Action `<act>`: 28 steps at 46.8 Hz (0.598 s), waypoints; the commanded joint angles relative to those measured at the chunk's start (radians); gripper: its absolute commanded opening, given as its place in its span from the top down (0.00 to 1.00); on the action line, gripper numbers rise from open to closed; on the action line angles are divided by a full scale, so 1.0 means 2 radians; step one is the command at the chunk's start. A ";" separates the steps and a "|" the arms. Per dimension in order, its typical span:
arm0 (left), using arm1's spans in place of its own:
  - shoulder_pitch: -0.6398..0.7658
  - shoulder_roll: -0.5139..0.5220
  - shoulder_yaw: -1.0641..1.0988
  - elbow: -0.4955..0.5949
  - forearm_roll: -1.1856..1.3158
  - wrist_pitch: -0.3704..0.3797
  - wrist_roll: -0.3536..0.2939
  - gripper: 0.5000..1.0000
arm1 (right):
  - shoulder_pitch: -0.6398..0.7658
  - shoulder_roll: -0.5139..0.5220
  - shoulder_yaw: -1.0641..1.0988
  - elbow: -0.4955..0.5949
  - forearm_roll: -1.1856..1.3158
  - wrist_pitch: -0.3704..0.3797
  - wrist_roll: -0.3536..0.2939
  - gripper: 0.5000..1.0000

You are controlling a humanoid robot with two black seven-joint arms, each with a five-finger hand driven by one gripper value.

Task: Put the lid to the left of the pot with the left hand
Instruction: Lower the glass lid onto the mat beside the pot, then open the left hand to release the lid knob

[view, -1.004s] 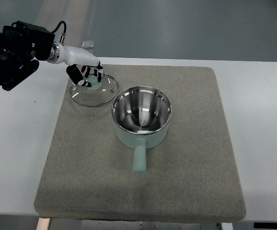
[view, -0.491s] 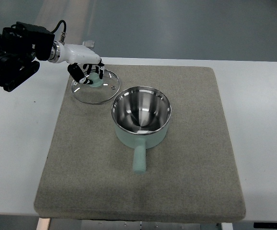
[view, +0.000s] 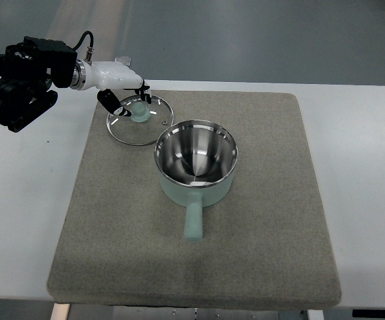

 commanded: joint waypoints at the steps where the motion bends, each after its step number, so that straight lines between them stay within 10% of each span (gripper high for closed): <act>1: 0.001 0.000 0.000 -0.001 -0.001 -0.002 0.000 0.38 | 0.000 0.000 -0.001 -0.001 0.000 0.000 0.000 0.16; 28: -0.024 0.003 -0.008 0.052 -0.181 -0.003 0.000 0.23 | 0.000 0.000 0.000 0.000 0.000 0.000 0.000 0.16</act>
